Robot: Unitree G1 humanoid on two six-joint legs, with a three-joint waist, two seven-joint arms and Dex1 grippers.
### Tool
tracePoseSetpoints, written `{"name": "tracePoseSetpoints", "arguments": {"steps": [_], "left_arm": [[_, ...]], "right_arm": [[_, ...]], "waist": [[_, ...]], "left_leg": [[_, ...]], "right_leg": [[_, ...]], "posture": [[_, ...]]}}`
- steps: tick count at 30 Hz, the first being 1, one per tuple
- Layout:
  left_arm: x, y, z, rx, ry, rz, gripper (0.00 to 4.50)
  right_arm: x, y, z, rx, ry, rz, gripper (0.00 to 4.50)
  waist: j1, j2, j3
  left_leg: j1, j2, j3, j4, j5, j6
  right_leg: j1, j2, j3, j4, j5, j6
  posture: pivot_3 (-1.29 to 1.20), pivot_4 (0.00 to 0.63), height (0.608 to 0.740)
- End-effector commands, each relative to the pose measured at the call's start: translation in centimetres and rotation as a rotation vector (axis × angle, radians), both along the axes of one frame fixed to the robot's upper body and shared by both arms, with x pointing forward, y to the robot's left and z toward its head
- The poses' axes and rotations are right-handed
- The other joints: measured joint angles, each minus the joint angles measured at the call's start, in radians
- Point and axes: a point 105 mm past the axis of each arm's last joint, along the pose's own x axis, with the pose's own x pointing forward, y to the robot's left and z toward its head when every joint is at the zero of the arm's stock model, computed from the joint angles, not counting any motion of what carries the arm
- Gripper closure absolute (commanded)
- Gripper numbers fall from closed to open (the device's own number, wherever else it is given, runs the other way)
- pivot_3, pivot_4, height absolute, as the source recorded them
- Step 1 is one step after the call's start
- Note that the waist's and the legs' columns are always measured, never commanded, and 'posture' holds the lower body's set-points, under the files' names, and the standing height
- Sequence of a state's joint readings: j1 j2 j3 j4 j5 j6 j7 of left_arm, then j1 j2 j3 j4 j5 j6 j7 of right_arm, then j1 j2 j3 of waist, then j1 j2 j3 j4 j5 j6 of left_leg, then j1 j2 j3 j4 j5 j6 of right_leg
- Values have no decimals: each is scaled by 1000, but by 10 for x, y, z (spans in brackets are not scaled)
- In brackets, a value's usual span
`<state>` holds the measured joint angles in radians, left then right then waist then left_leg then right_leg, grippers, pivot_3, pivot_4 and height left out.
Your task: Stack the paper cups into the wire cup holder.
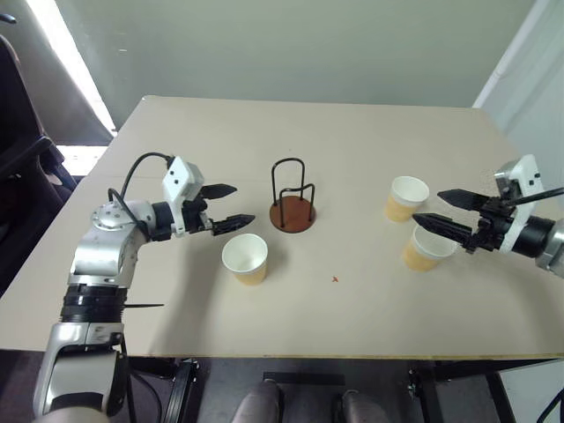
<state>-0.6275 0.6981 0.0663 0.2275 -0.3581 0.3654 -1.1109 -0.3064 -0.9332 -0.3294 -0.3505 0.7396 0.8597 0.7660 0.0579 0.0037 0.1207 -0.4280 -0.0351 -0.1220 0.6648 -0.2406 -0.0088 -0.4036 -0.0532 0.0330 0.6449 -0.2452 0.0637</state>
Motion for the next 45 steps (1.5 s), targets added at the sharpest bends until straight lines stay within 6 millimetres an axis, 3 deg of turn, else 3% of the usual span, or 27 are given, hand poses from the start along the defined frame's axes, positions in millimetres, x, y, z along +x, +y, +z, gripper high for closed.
{"name": "tracePoseSetpoints", "arguments": {"steps": [1,18,28,45], "left_arm": [[0,-1,10,26,-44,-19,0],[8,-17,17,9,-59,-36,0],[19,-43,10,14,-38,-82,0],[36,-63,-2,24,-36,-86,0]], "right_arm": [[-6,5,11,-48,-47,44,165],[-6,9,14,-46,-13,22,165],[-5,13,16,-54,-39,20,165],[-2,7,18,-60,-57,-19,165]], "waist": [[0,0,0],[0,0,0],[0,0,0],[2,0,0]], "left_leg": [[0,0,0,0,0,0],[0,0,0,0,0,0],[0,0,0,1,0,1],[0,0,0,1,1,1]], "right_leg": [[0,0,0,0,0,0],[0,0,0,0,0,0],[1,0,0,0,0,1],[1,0,0,0,0,2]], "posture": [[0,150,740],[0,150,740],[0,150,740],[0,150,740]]}}
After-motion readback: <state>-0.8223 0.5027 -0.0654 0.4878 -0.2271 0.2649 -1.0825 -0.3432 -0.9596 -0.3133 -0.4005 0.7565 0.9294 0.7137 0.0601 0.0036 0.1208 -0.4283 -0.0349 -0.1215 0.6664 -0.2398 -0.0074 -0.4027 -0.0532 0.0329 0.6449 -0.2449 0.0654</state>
